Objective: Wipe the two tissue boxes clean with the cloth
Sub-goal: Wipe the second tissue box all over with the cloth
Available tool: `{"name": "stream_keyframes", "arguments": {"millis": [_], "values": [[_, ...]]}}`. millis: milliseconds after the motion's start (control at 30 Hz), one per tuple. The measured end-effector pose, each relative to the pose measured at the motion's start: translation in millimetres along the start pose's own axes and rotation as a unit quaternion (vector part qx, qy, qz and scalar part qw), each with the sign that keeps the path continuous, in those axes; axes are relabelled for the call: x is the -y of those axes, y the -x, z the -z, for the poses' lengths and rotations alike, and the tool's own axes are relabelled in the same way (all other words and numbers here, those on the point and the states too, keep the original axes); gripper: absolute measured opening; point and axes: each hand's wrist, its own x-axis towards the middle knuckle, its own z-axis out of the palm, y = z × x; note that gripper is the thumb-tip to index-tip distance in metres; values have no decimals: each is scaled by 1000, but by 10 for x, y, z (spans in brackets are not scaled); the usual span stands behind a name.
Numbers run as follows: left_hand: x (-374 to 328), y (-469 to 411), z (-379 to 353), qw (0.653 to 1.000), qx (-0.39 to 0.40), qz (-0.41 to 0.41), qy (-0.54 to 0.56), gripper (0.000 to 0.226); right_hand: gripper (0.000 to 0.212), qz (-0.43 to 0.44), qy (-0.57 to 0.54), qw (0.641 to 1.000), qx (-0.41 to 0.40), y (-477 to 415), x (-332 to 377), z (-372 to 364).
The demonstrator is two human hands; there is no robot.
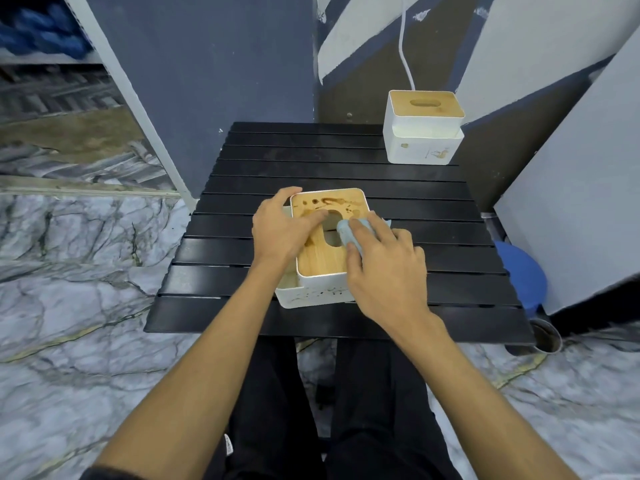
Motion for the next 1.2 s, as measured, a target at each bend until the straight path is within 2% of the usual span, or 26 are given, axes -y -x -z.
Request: {"name": "stream_keyframes", "arguments": {"millis": [167,367,533,667,867,967,1067,1200], "values": [[2,-4,23,1000,17,-24,-1,58,44,6,9,1000,2,162,-12,49],[7,-26,36,999,24,-47,-9,50,45,-17,19,999,39,-264,53,-33],[15,-36,3,999,27,-29,-10,71,44,2,13,999,36,72,6,47],[51,-42,17,998,45,-35,-12,66,43,-9,8,1000,29,101,12,57],[66,-81,20,998,46,-32,5,59,43,-12,11,998,67,-306,41,28],[30,-60,13,999,42,-22,12,67,42,5,2,999,41,-19,8,77],[44,-54,8,998,46,-30,16,59,41,-3,-4,1000,27,212,5,120],[60,-63,-2,998,51,-35,16,52,42,-21,6,999,36,-112,7,37]]}}
